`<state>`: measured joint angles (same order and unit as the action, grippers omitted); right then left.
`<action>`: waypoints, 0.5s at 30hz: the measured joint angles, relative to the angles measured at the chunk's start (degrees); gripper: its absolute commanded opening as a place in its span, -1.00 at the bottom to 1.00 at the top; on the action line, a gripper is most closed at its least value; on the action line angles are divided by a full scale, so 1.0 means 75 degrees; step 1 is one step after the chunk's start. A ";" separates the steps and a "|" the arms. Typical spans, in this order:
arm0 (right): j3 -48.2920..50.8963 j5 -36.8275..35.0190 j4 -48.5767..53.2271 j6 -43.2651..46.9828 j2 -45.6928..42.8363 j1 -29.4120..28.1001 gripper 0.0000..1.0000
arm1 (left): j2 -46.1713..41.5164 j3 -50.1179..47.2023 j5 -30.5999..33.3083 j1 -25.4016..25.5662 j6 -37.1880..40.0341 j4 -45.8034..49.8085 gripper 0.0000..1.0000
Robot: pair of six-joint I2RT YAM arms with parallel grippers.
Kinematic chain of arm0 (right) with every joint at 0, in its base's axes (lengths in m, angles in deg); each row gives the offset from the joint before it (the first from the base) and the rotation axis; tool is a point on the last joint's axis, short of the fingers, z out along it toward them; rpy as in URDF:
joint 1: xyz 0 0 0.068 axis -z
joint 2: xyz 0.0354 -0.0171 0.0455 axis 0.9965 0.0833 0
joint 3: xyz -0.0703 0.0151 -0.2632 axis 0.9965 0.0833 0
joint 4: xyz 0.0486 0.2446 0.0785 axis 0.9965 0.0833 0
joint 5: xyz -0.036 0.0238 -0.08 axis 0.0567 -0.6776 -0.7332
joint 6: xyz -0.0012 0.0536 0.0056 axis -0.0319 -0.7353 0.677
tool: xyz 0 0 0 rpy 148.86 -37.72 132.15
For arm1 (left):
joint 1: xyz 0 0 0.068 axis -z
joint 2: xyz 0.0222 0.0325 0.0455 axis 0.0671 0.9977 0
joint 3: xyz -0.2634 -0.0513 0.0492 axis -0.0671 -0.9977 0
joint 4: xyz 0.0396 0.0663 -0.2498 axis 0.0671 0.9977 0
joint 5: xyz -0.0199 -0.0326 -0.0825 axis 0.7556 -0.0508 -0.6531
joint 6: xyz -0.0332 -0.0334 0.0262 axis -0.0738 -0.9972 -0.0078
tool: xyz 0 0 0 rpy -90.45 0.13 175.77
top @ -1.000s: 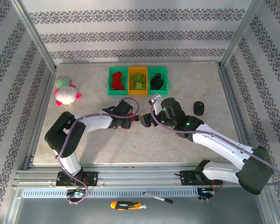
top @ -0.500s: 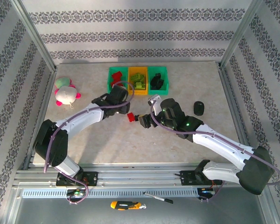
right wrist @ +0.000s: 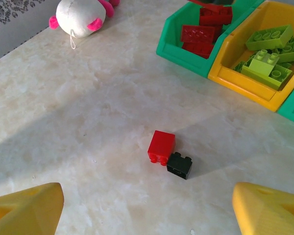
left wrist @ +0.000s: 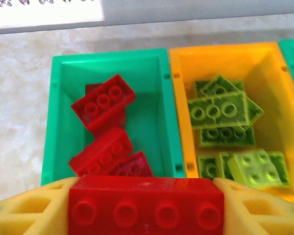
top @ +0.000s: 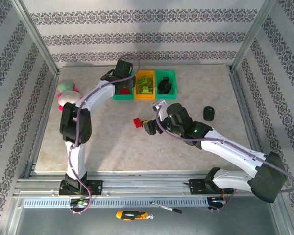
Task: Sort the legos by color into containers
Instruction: Place the lego in the container.
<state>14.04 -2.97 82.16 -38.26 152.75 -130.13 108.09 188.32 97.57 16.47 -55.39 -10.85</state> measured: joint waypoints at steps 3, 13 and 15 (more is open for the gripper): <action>-0.0003 -0.0003 -0.0003 -0.0003 0.0000 0.0000 0.78 | 0.0685 0.0825 -0.0006 -0.0128 0.0032 0.0201 0.16; -0.0006 -0.0236 -0.0017 -0.0006 0.0041 0.0000 0.77 | 0.1122 0.1431 -0.0044 -0.0213 0.0114 0.0656 0.95; -0.0073 -0.0399 0.0020 -0.0032 0.0166 0.0000 0.76 | 0.1087 0.1361 -0.0087 -0.0213 0.0114 0.0656 0.99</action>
<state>13.49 -5.96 82.32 -38.51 154.00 -130.13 116.24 198.52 96.92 14.88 -54.53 -5.93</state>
